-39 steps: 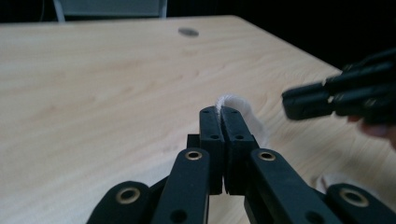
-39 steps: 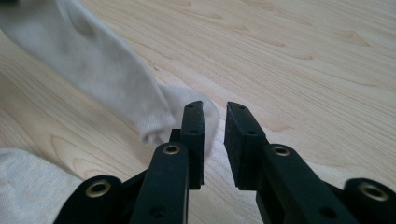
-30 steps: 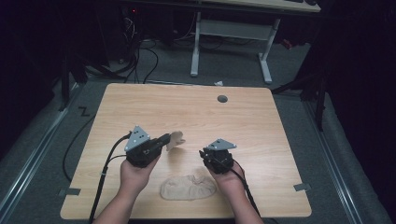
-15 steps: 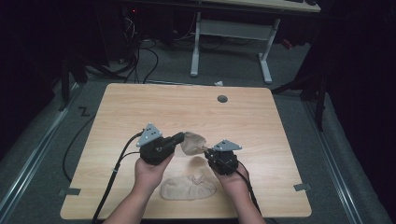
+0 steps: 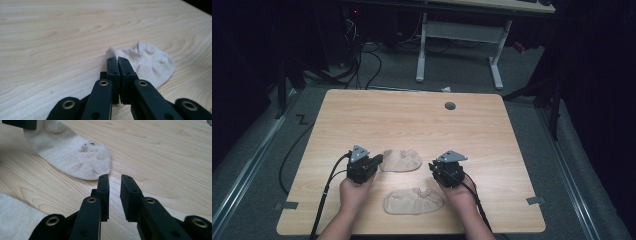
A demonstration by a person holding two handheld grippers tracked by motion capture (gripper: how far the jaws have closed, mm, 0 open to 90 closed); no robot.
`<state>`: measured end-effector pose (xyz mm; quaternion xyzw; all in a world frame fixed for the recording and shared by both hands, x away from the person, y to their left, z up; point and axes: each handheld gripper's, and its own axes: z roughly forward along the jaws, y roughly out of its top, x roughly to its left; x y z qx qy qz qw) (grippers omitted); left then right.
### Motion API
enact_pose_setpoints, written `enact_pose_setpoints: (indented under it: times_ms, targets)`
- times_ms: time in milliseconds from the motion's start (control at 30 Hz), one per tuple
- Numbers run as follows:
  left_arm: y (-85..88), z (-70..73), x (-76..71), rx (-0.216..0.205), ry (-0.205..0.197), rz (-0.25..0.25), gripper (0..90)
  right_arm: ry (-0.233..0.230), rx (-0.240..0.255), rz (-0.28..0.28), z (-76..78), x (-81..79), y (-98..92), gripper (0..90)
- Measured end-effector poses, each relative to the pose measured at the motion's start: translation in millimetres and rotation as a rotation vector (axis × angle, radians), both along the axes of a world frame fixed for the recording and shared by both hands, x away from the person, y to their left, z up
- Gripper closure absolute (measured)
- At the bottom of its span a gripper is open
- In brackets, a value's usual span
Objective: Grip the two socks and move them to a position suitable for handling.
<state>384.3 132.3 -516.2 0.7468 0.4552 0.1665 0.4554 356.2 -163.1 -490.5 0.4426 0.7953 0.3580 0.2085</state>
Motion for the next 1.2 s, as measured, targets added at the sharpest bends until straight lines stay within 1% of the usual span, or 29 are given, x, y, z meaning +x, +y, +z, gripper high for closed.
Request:
enact_pose_setpoints:
  times_ms: [33,67,133,167,233,267,400,433,467,500,567,600,667,700,733,767,800,833,933,1000,1133,1167,1200]
  targets:
    - [0.0,0.0,0.0,0.0,0.0,0.0,88.5,0.0,0.0,0.0,0.0,0.0,0.0,78.3]
    - [0.2,-2.3,-2.0,0.017,0.002,-0.008,88.4,0.005,0.0,0.002,-1.5,1.6,1.3,78.3]
    - [0.2,-3.4,-2.9,0.021,0.004,-0.01,88.3,0.005,-0.003,0.005,-2.5,3.0,2.0,78.2]
    - [0.9,-4.9,-4.6,0.032,0.007,-0.012,88.2,0.013,-0.004,0.005,-4.4,5.8,4.4,78.0]
    - [1.4,-5.5,-5.3,0.036,0.007,-0.014,88.1,0.013,-0.006,0.009,-5.4,7.7,5.6,78.0]
    - [2.7,-6.4,-6.4,0.045,0.007,-0.014,88.1,0.023,-0.007,0.01,-6.9,11.2,8.7,77.7]
    - [4.6,-7.2,-7.8,0.061,0.003,-0.012,88.0,0.025,-0.006,0.016,-9.0,17.5,12.7,77.1]
    - [5.7,-7.6,-8.4,0.066,0.003,-0.013,88.0,0.03,0.001,0.019,-11.8,22.8,14.3,76.4]
    - [5.7,-7.6,-8.4,0.066,0.003,-0.013,88.0,0.03,0.001,0.019,-11.8,22.8,14.3,76.4]
    - [6.1,-7.8,-8.6,0.069,0.005,-0.014,88.0,0.045,0.021,0.017,-16.0,28.8,16.0,75.0]
    - [6.9,-8.7,-8.6,0.074,0.006,-0.014,88.0,0.05,0.025,0.016,-17.9,31.8,16.8,74.0]
    - [7.4,-9.2,-8.5,0.073,0.008,-0.015,87.9,0.058,0.041,0.011,-20.3,37.2,19.3,71.7]
    - [8.3,-10.3,-8.1,0.082,0.005,-0.012,87.9,0.06,0.046,0.014,-22.4,43.3,21.7,69.5]
    - [8.7,-10.7,-7.6,0.083,0.007,-0.012,87.9,0.06,0.046,0.014,-22.4,43.3,21.7,69.5]
    - [9.0,-10.6,-7.4,0.083,0.006,-0.011,87.9,0.064,0.059,0.01,-23.9,46.0,22.7,69.1]
    - [9.1,-10.5,-7.5,0.084,0.004,-0.01,87.9,0.082,0.063,0.008,-28.0,50.7,23.8,68.7]
    - [9.1,-10.7,-7.4,0.085,0.003,-0.011,87.9,0.09,0.066,0.006,-31.0,52.9,24.6,68.0]
    - [9.1,-10.7,-7.4,0.085,0.003,-0.011,87.9,0.098,0.059,0.005,-33.6,54.3,24.7,67.8]
    - [8.7,-11.3,-7.5,0.092,0.002,-0.014,87.8,0.109,0.06,-0.001,-37.7,56.2,24.4,66.8]
    - [8.2,-11.7,-7.4,0.09,0.0,-0.013,87.8,0.111,0.065,-0.002,-37.8,56.7,23.9,66.8]
    - [8.3,-10.9,-7.6,0.097,0.0,-0.015,87.8,0.109,0.059,0.001,-37.6,57.0,23.6,67.1]
    - [7.8,-11.0,-7.6,0.093,-0.003,-0.012,87.8,0.108,0.058,0.0,-37.6,57.0,23.8,66.5]
    - [7.7,-10.8,-7.8,0.093,-0.004,-0.013,87.8,0.095,0.058,0.002,-37.0,56.7,24.2,66.3]
